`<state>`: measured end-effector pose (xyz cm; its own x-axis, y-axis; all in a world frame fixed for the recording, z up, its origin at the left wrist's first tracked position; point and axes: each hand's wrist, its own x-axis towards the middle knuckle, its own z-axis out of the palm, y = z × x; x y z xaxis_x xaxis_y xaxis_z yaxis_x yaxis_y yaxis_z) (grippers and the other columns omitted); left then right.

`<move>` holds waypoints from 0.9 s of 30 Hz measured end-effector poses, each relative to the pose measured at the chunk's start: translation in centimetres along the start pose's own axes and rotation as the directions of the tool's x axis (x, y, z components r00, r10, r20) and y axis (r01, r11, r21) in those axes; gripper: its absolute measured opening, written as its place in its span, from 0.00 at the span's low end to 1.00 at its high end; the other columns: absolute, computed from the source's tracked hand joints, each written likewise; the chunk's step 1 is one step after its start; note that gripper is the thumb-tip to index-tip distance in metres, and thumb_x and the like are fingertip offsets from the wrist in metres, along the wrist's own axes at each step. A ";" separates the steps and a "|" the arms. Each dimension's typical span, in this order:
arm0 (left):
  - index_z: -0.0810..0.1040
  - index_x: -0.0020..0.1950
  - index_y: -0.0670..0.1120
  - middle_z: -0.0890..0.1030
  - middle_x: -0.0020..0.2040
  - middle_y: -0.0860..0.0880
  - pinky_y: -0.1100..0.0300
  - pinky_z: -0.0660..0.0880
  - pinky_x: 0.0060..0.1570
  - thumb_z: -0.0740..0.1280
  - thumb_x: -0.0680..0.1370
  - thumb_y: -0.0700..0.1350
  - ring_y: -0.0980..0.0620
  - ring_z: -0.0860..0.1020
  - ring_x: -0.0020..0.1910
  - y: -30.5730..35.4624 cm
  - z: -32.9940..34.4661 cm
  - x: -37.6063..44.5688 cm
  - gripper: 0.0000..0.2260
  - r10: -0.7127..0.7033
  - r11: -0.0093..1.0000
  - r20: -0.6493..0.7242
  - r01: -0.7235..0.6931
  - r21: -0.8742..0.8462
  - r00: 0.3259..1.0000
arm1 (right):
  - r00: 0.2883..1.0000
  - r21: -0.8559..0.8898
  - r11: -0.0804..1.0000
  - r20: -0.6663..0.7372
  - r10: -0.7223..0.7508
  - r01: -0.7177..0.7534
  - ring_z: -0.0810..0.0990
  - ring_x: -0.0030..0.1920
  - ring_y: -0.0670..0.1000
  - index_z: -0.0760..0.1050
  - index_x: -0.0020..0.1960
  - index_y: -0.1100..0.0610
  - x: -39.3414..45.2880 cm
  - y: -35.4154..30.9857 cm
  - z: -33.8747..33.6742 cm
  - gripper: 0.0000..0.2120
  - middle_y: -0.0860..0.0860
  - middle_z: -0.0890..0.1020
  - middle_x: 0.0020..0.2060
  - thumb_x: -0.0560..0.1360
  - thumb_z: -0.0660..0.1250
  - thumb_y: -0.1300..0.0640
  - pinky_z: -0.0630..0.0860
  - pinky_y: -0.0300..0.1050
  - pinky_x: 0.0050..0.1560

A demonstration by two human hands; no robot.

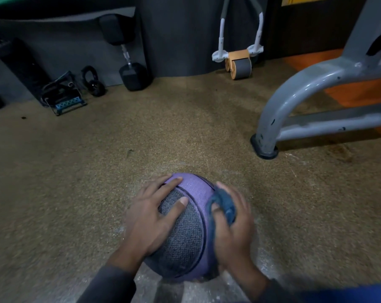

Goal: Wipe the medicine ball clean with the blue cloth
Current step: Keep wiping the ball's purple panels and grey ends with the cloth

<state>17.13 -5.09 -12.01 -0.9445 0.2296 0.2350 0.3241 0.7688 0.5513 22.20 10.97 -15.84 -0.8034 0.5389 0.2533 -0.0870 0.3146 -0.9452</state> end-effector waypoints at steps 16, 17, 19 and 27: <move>0.74 0.69 0.64 0.71 0.71 0.65 0.49 0.64 0.72 0.61 0.75 0.65 0.64 0.67 0.71 -2.9 -0.9 0.3 0.22 0.112 0.982 0.045 -0.103 -0.160 0.993 | 0.899 -0.197 0.949 0.318 0.300 -0.246 0.77 0.53 0.45 0.78 0.58 0.44 4.4 0.1 -0.4 0.23 0.42 0.80 0.52 0.70 0.56 0.36 0.74 0.49 0.58; 0.73 0.69 0.65 0.70 0.71 0.65 0.51 0.63 0.72 0.61 0.75 0.66 0.65 0.66 0.71 -3.0 -0.9 0.6 0.23 0.104 0.984 0.057 -0.094 -0.154 0.993 | 0.840 -0.203 0.908 0.348 0.418 -0.367 0.79 0.45 0.49 0.79 0.48 0.49 5.5 0.3 -0.3 0.19 0.47 0.82 0.44 0.72 0.58 0.37 0.76 0.52 0.53; 0.72 0.69 0.65 0.70 0.71 0.64 0.52 0.62 0.73 0.59 0.75 0.67 0.66 0.65 0.72 -3.0 -1.0 1.4 0.23 0.099 0.987 0.090 -0.086 -0.138 0.991 | 0.748 -0.285 0.852 0.409 0.523 -0.439 0.77 0.36 0.51 0.76 0.39 0.54 7.1 0.5 -0.4 0.15 0.53 0.80 0.36 0.78 0.61 0.45 0.73 0.47 0.42; 0.71 0.72 0.62 0.69 0.74 0.60 0.51 0.62 0.74 0.56 0.76 0.69 0.62 0.65 0.73 -3.2 -1.3 2.3 0.27 0.083 0.996 0.171 -0.075 -0.052 0.982 | 0.879 -0.643 0.752 0.265 0.396 -0.145 0.78 0.55 0.57 0.71 0.63 0.45 9.4 5.9 -3.9 0.16 0.51 0.79 0.59 0.76 0.66 0.45 0.74 0.51 0.55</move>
<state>13.99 -7.77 -12.20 -0.9096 0.3914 0.1397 0.3966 0.7172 0.5730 16.39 20.93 -18.18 -0.8968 0.3917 -0.2058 0.4298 0.6606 -0.6156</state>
